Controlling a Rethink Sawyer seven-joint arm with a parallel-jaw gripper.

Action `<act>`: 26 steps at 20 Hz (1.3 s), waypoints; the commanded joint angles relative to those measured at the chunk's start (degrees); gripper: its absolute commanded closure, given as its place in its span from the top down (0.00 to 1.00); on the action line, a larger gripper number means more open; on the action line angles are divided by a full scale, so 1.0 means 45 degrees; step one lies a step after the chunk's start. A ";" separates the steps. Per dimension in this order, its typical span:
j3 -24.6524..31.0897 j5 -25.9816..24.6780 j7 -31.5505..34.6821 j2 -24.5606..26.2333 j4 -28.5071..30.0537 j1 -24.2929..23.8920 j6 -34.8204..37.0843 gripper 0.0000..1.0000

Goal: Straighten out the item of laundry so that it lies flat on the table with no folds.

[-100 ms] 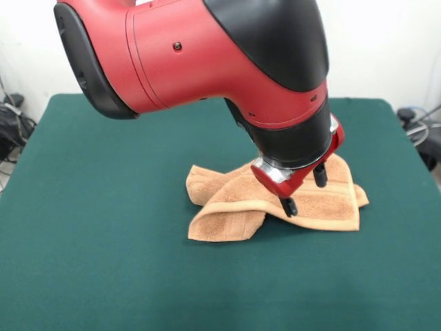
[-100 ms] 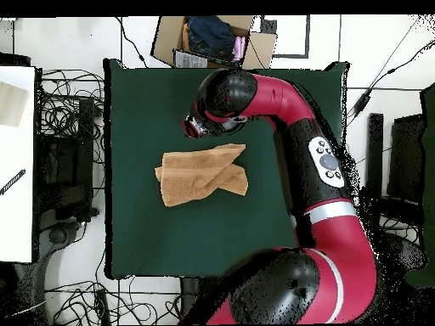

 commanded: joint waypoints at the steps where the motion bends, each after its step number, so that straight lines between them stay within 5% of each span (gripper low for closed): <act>1: 0.0669 -0.0580 -0.1999 -0.0224 0.1095 -0.0202 -0.1065 1.00; 26: 0.0790 -0.0612 -0.1828 -0.0209 0.1382 -0.0370 -0.2094 1.00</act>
